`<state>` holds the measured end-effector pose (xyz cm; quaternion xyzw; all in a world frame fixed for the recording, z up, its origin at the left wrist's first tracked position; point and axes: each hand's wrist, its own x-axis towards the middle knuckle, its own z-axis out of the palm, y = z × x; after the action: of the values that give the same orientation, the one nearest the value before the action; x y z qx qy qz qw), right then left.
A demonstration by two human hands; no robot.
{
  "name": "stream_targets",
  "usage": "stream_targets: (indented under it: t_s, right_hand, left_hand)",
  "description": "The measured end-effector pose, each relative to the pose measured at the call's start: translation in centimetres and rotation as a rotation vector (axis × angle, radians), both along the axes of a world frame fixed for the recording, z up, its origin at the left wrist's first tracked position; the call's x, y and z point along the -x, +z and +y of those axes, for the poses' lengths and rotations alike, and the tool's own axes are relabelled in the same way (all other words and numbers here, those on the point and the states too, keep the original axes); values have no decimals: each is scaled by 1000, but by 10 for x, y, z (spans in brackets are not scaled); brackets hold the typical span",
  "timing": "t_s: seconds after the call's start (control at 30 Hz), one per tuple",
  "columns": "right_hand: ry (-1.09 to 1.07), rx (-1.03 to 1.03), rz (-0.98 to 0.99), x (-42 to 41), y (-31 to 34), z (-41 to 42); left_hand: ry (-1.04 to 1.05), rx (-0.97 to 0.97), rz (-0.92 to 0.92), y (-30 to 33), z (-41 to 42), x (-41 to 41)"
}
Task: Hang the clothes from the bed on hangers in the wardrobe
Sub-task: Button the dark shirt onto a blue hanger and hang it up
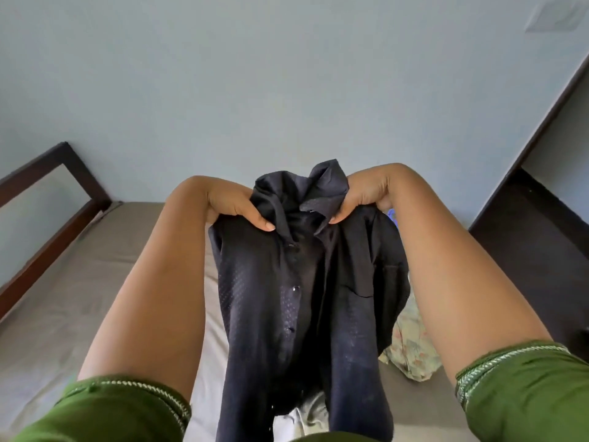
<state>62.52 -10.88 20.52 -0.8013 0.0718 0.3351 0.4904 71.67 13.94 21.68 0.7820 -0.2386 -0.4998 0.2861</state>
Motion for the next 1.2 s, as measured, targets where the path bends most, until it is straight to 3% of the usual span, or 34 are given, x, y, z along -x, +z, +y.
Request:
stream_targets:
  t_s: [0.07, 0.1, 0.17, 0.23, 0.33, 0.47, 0.67, 0.77, 0.87, 0.97, 1.1, 1.2]
  right_hand:
    - [-94, 41, -16, -35, -32, -12]
    - [-154, 149, -89, -56, -54, -20]
    - [-281, 556, -330, -93, -105, -36]
    - [-390, 897, -411, -110, -159, -46]
    - [-356, 1036, -324, -120, -239, -50]
    - [-349, 877, -213, -110, -339, -31]
    - [-411, 572, -68, -98, -459, -3]
    - [-477, 523, -107, -117, -502, 1]
    - [-509, 536, -236, -147, -534, 3]
    - [-373, 647, -273, -164, -558, 10]
    - [-192, 684, 120, -134, -584, 26]
    - [-154, 692, 184, -113, -591, 30]
  left_hand:
    - [93, 59, -109, -38, -17, -37]
    - [170, 66, -272, -66, -29, -60]
    - [345, -39, -722, -125, -51, -93]
    - [484, -93, -855, -183, -67, -106]
    - [395, -174, -758, -263, -74, -109]
    - [304, -249, -577, -358, -62, -106]
    - [411, -188, -332, -452, -75, -109]
    - [499, -194, -374, -494, -86, -122]
    - [478, -256, -588, -530, -94, -145]
    - [281, -456, -599, -555, -98, -151]
    - [-118, -446, -429, -590, -103, -98]
    - [-252, -520, -307, -603, -97, -71]
